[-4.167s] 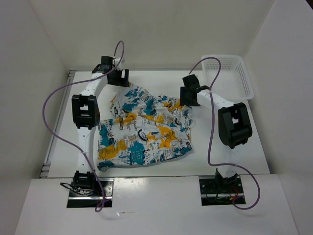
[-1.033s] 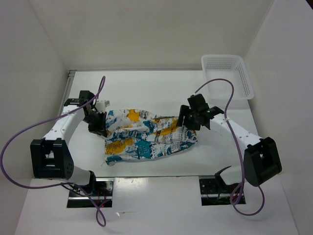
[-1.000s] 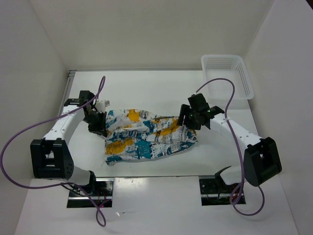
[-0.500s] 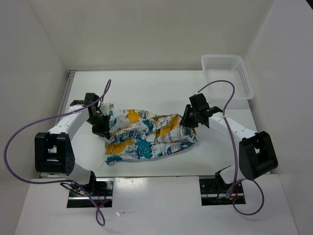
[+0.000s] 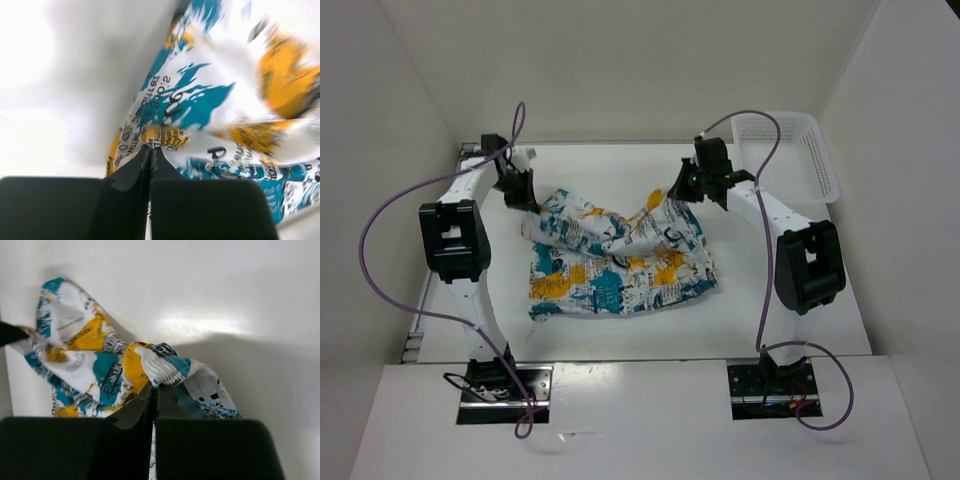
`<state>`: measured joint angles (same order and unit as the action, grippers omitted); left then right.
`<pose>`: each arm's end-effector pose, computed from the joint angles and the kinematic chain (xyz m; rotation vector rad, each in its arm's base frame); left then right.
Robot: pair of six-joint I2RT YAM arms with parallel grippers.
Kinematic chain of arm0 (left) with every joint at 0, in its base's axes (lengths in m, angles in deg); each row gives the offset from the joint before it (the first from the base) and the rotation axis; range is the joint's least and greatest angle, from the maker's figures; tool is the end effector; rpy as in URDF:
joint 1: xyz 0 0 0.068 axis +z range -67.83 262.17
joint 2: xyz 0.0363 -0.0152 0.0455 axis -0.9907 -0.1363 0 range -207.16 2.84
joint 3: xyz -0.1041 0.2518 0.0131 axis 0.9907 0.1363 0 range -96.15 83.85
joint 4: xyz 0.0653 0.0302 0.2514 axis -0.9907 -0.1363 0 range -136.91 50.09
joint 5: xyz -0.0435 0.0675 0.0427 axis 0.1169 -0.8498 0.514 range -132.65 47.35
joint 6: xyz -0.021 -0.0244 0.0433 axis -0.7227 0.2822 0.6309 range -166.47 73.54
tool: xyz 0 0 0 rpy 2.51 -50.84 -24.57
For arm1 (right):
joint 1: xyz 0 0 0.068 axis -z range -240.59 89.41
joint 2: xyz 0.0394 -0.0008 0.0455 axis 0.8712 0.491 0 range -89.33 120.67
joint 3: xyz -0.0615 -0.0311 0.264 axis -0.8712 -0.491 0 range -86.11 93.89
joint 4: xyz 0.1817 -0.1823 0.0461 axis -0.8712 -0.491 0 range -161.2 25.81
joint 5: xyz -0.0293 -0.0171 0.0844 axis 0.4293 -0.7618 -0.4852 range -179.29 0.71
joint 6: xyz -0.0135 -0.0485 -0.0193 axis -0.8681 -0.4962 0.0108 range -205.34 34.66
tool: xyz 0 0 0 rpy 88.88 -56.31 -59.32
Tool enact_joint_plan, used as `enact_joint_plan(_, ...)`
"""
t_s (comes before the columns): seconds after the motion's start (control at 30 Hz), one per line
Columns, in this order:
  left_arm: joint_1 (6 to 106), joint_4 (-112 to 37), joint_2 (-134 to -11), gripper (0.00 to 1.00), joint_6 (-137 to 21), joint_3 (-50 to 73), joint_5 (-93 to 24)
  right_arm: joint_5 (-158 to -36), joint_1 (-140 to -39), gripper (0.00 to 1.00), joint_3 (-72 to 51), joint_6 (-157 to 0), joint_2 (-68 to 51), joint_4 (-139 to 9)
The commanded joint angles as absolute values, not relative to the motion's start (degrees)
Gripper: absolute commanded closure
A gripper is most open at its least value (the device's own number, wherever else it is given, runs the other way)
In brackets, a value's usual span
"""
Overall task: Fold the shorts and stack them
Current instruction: Fold the shorts
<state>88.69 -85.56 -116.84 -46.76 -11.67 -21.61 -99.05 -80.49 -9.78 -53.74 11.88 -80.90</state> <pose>0.4345 0.0368 0.1966 -0.0723 2.7328 -0.4801 0.3746 0.1419 0.2514 0.1512 2.3689 0.6457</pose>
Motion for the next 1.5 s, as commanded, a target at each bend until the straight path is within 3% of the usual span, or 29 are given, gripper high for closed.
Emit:
enact_joint_plan(0.0, 88.85, -84.12, -117.83, 1.00, -46.47, -29.48, -21.20, -100.54, -78.53, 1.00, 5.85, -57.83, 15.95, -77.47)
enact_joint_plan(0.03, 89.46, -85.52, -119.84, 1.00, -46.47, -40.05, -21.73, -100.54, -77.91, 1.00, 8.26, -58.52, 17.62, -78.34)
enact_joint_plan(0.1, 90.08, -87.54, -121.52, 1.00, -46.47, -50.05, -20.60, -102.11, -76.08, 1.00, 13.09, -58.53, 17.63, -78.87)
enact_joint_plan(0.2, 91.31, -88.25, -119.26, 1.00, -46.47, -56.07, -20.59, -102.82, -74.22, 1.00, 11.64, -59.06, 14.57, -78.87)
enact_joint_plan(0.27, 91.83, -88.78, -114.25, 1.00, -46.47, -52.92, -19.19, -103.35, -72.99, 1.00, 7.95, -59.75, 9.23, -76.60)
enact_joint_plan(0.5, 89.74, -87.02, -95.01, 1.00, -46.47, -14.80, -20.93, -106.43, -72.99, 1.00, -16.31, -62.31, -1.35, -74.30)
enact_joint_plan(0.6, 86.93, -91.30, -94.02, 0.93, -46.47, -2.57, -20.16, -106.43, -72.99, 0.99, -22.64, -61.09, -0.74, -74.83)
enact_joint_plan(0.73, 82.19, -92.21, -94.02, 0.88, -46.47, 8.07, -20.68, -106.43, -72.99, 0.88, -25.81, -61.08, 2.33, -75.61)
enact_joint_plan(0.83, 80.15, -92.21, -94.02, 0.84, -46.47, 13.08, -20.68, -107.30, -71.85, 0.68, -25.82, -61.78, 2.87, -77.11)
enact_joint_plan(0.87, 80.15, -92.21, -94.02, 0.81, -46.47, 13.62, -20.68, -108.70, -71.84, 0.55, -25.82, -61.78, 2.87, -77.11)
enact_joint_plan(1.0, 80.75, -94.58, -93.32, 0.68, -46.47, 13.63, -20.68, -111.43, -71.84, 0.41, -26.35, -64.32, 0.15, -78.34)
enact_joint_plan(1.23, 88.13, -100.74, -91.56, 0.41, -46.47, 6.33, -16.64, -113.20, -71.84, 0.34, -28.19, -65.83, -5.13, -78.35)
enact_joint_plan(1.47, 89.99, -88.88, -96.21, 0.37, -46.47, 8.88, -23.31, -109.42, -71.84, 0.34, -27.05, -62.67, -0.66, -76.59)
